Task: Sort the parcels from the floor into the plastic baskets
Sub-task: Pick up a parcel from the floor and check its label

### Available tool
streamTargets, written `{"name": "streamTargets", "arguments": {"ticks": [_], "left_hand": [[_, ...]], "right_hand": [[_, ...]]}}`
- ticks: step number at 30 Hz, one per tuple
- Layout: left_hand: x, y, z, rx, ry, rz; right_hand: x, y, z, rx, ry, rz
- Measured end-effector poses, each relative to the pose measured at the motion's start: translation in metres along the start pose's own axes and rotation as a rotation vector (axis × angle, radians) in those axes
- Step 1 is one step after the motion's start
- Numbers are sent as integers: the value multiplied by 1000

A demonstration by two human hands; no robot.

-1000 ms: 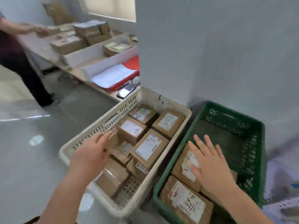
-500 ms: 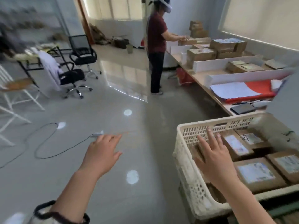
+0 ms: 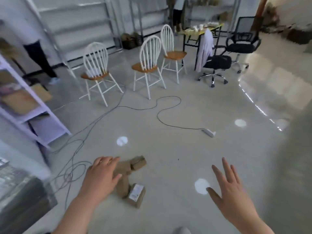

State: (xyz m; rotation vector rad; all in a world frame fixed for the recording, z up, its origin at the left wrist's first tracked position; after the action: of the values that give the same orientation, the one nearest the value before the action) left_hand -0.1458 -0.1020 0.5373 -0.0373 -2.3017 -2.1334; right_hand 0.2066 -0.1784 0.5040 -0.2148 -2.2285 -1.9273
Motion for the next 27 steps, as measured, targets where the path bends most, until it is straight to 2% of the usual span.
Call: {"name": "streamTargets", "arguments": {"ticks": [8,12,15,19,22,25,27], "left_hand": [[56,-97,43,141,324,-60],[71,-192,74,199,445,-174],[81,-306,105,244,487,-189],[87,-495,146,288,492,-146],[91,-638,172,354,445,-113],[98,-743,194,403,348,-30],[104,-791,206,412,267,-44]], "right_hand": [[46,-78,159,323,315,-93],[86,-159,239,411,464,-131],[109,-272,290,446,522,-95],[105,-475,334,535,335,38],[107,-625,351,640,331,5],[111,-728,385,674,441,-53],[112,-771,416,706,439,-32]]}}
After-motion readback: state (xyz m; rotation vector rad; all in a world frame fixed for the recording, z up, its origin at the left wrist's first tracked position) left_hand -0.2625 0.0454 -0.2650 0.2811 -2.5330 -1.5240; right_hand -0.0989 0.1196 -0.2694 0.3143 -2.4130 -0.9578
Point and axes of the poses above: each hand's wrist, its own z-axis towards the middle knuckle, its own y-axis out of the back of the hand, x = y × z, the point moved 6 cm from there along z, towards the middle knuckle, and after that the axes turned 8 degrees about y, right-handed, at the moved point
